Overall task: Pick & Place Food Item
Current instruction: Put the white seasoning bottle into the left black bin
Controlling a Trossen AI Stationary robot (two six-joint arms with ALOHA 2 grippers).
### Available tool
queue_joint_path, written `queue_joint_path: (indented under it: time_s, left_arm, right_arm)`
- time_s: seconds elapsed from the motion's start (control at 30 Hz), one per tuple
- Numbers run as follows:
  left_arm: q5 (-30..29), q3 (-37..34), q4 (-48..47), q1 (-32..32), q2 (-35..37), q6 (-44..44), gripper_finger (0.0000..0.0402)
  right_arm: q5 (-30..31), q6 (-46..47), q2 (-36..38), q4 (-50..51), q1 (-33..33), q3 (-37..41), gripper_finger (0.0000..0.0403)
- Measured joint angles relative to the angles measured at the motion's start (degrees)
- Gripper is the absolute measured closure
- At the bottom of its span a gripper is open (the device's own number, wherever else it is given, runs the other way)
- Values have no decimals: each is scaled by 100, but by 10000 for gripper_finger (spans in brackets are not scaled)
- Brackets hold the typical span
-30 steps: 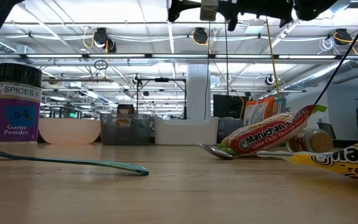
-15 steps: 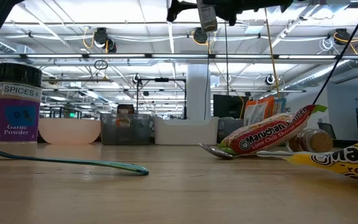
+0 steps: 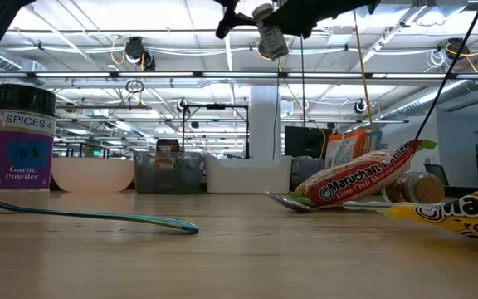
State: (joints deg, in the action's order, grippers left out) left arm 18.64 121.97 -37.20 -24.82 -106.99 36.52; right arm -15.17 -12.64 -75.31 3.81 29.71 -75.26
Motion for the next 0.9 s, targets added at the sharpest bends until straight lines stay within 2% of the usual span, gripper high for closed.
queue_joint_path:
  time_s: [0.17,0.53,0.9]
  left_arm:
    - [-8,0,-114,18,-93,-67,154]
    - [36,2,-342,44,-254,-249,158]
    - [76,7,-640,49,-268,-447,158]
  right_arm:
    - [34,-25,-59,81,-2,-11,212]
    - [657,-180,-65,320,-51,-11,212]
    - [956,-333,-70,427,-72,-9,212]
